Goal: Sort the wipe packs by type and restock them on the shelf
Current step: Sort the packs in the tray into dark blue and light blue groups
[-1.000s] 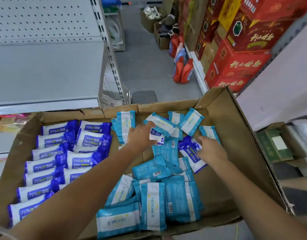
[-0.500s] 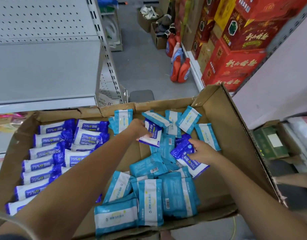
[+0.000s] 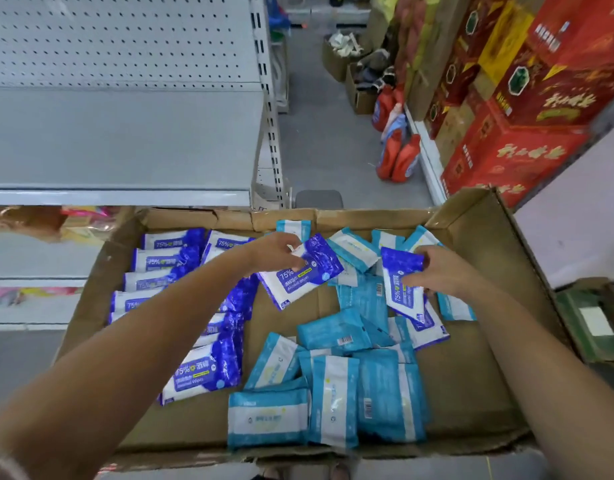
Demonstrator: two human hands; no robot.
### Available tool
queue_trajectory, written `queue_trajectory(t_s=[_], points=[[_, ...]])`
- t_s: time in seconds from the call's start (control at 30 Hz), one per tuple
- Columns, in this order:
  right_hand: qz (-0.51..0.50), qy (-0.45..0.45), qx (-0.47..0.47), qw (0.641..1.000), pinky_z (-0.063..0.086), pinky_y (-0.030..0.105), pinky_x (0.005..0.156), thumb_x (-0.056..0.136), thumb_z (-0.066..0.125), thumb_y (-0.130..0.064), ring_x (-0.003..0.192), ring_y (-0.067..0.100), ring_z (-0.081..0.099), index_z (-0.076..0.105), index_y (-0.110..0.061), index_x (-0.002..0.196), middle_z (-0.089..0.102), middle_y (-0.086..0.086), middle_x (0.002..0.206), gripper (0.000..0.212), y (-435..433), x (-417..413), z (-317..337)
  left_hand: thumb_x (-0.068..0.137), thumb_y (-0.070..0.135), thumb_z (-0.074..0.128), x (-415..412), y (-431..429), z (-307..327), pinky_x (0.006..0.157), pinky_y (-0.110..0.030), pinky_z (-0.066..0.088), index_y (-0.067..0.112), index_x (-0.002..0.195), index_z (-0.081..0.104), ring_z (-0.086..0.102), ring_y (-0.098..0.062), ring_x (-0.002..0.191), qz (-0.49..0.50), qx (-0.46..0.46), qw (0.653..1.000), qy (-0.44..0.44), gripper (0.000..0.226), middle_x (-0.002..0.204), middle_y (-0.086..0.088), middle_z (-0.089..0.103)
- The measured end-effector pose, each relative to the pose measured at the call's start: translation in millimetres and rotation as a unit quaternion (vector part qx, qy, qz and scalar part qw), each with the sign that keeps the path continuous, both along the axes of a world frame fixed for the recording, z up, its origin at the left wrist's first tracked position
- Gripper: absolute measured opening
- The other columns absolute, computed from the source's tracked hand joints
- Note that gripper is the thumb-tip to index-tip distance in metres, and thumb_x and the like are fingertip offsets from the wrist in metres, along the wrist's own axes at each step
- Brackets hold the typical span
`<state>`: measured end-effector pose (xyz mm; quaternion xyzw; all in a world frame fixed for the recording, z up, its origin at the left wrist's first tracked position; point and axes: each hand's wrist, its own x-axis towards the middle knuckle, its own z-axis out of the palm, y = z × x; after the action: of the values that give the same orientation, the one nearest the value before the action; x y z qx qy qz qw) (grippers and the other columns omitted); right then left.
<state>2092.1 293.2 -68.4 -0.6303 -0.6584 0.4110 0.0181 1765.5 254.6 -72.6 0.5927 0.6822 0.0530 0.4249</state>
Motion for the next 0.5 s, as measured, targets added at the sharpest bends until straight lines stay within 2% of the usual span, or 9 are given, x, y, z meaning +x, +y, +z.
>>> queue_trajectory(t_s=[0.07,0.13,0.17,0.23,0.3,0.43,0.5], points=[[-0.002,0.054,0.016,0.998,0.058,0.035,0.06,0.08,0.075,-0.004,0.078,0.022,0.072,0.053,-0.02,0.109,0.072,0.007,0.095,0.04,3,-18,12,0.082,0.031,0.072,-19,-10,11,0.077,-0.03,0.049,0.02,0.112,0.06,0.061,-0.02,0.089,-0.032,0.001,0.999,0.017,0.033,0.102,-0.006,0.062],[-0.013,0.143,-0.01,0.99,0.06,0.036,0.056,0.08,0.071,0.01,0.078,0.022,0.07,0.053,-0.025,0.126,0.07,0.01,0.1,0.061,1,-38,21,0.087,0.026,0.07,-40,-22,20,0.073,-0.029,0.044,0.015,0.103,0.062,0.056,-0.019,0.085,-0.068,0.005,0.997,0.039,0.021,0.092,-0.002,0.059],[-0.019,0.174,-0.027,0.984,0.06,0.034,0.054,0.08,0.069,0.013,0.076,0.021,0.069,0.054,-0.023,0.129,0.07,0.01,0.099,0.063,-1,-50,25,0.087,0.023,0.07,-51,-30,24,0.069,-0.028,0.041,0.014,0.093,0.061,0.053,-0.017,0.079,-0.08,0.006,0.996,0.046,0.014,0.083,0.0,0.056],[-0.015,0.211,-0.05,0.976,0.06,0.029,0.054,0.082,0.068,0.015,0.07,0.017,0.069,0.06,-0.012,0.124,0.07,0.011,0.094,0.05,-7,-77,34,0.086,0.02,0.072,-76,-48,29,0.064,-0.027,0.037,0.014,0.085,0.057,0.048,-0.016,0.072,-0.095,0.004,0.993,0.067,0.016,0.075,0.003,0.051],[-0.007,0.227,-0.069,0.971,0.06,0.027,0.053,0.084,0.07,0.009,0.064,0.012,0.07,0.066,-0.009,0.11,0.072,0.01,0.088,0.033,-16,-110,36,0.086,0.022,0.073,-106,-69,29,0.065,-0.026,0.038,0.016,0.089,0.058,0.052,-0.017,0.077,-0.102,-0.012,0.99,0.101,0.016,0.079,0.005,0.055],[0.041,0.235,-0.108,0.965,0.057,0.026,0.058,0.078,0.082,-0.004,0.073,0.017,0.071,0.07,-0.016,0.096,0.076,0.001,0.081,0.025,-54,-189,19,0.085,0.024,0.076,-159,-119,32,0.089,-0.032,0.046,0.014,0.118,0.064,0.062,-0.02,0.101,-0.107,-0.087,0.981,0.137,0.036,0.111,-0.002,0.068],[0.078,0.253,-0.127,0.956,0.058,0.027,0.066,0.075,0.083,-0.002,0.075,0.015,0.069,0.069,-0.017,0.09,0.075,-0.004,0.079,0.025,-85,-229,5,0.086,0.023,0.075,-178,-143,32,0.091,-0.031,0.045,0.014,0.122,0.064,0.061,-0.017,0.101,-0.113,-0.128,0.974,0.146,0.038,0.116,-0.002,0.068]])
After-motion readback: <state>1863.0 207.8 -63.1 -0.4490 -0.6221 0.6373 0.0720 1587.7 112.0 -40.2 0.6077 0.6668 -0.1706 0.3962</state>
